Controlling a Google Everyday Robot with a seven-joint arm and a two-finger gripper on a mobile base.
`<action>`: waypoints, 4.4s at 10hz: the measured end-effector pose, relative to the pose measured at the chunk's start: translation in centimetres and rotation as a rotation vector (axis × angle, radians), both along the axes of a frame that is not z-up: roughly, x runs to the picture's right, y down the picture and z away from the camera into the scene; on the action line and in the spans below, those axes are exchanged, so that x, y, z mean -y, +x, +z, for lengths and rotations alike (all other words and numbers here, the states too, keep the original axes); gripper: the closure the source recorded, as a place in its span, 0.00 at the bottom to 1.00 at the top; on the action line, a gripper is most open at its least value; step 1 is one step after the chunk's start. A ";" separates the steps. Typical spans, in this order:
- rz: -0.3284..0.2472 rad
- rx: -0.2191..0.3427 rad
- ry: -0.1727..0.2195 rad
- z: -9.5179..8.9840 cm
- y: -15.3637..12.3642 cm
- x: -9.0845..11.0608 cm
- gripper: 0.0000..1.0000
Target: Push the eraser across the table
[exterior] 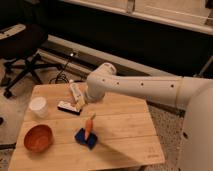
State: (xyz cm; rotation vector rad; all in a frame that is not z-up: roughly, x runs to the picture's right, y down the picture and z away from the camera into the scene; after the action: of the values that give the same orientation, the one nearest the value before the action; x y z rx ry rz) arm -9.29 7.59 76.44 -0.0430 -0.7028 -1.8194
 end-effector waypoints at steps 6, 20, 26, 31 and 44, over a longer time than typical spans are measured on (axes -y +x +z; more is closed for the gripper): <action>0.000 0.000 0.000 0.0 0.0 0.0 0.20; 0.000 0.000 -0.002 0.1 0.0 -0.1 0.20; -0.087 0.015 0.015 0.4 -1.4 1.2 0.20; -0.350 -0.014 0.195 5.0 -6.3 9.4 0.30; -0.689 0.123 0.415 11.6 -14.8 5.8 1.00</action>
State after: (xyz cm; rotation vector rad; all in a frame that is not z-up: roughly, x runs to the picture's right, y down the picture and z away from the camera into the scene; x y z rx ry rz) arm -24.12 1.82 88.01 0.1161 -0.3983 -2.6201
